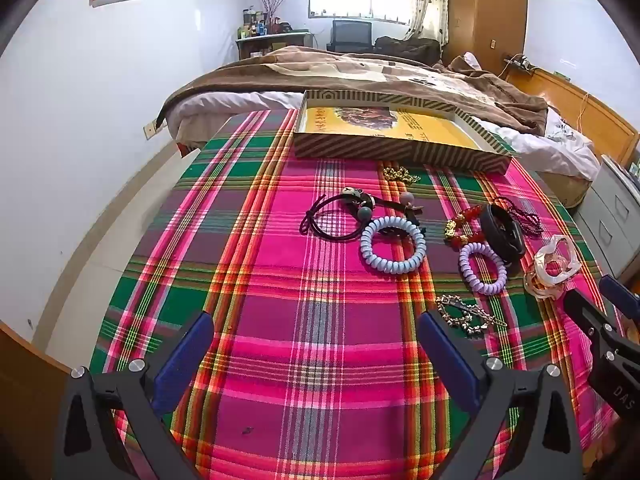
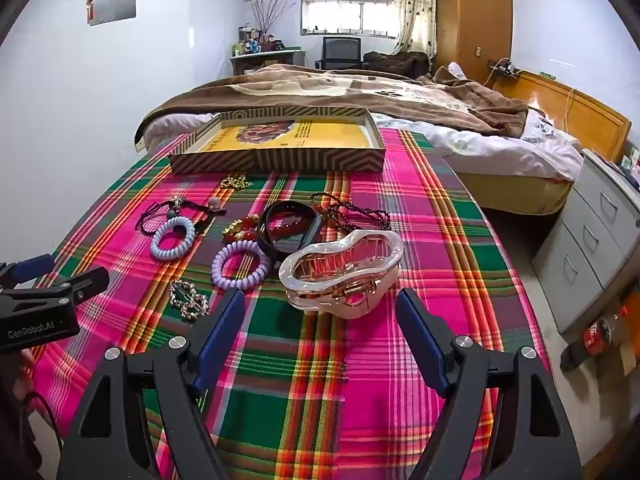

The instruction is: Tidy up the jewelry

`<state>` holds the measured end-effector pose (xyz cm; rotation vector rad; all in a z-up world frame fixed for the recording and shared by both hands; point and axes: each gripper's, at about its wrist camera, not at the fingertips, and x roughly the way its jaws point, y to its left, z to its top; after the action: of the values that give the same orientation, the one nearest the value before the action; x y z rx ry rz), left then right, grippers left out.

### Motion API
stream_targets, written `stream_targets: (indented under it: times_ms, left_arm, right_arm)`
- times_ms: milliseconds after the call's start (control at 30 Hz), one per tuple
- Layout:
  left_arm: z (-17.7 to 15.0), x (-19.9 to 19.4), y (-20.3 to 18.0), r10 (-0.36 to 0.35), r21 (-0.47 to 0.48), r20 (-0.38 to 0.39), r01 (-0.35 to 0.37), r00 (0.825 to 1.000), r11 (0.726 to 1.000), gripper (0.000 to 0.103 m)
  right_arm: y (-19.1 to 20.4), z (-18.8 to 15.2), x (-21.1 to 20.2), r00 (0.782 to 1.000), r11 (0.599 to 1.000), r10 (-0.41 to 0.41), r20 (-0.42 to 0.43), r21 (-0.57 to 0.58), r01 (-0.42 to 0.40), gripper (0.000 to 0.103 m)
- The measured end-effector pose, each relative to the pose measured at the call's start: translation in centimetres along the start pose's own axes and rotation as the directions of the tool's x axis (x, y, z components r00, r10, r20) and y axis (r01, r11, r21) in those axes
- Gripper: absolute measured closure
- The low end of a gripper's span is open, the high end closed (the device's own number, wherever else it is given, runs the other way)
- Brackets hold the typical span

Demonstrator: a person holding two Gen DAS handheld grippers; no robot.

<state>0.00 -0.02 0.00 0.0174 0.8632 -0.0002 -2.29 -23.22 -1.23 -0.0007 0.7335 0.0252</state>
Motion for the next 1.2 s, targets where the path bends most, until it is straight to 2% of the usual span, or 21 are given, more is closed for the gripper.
stream_targets:
  times_ms: [333, 500, 1200]
  left_arm:
    - [0.2, 0.5, 0.1, -0.017, 0.004, -0.008, 0.017, 1.0, 1.0, 0.0]
    - [0.0, -0.2, -0.2, 0.001, 0.004, 0.017, -0.001, 1.0, 1.0, 0.0]
    - [0.1, -0.7, -0.1, 0.01, 0.0, 0.019, -0.01, 1.0, 1.0, 0.0]
  right_arm:
    - [-0.1, -0.3, -0.1, 1.0, 1.0, -0.002, 0.005, 0.007, 0.002, 0.025]
    - [0.0, -0.1, 0.2, 1.0, 1.0, -0.002, 0.004, 0.011, 0.001, 0.025]
    - [-0.6, 0.2, -0.1, 1.0, 0.999, 0.004, 0.011, 0.033, -0.005, 0.025]
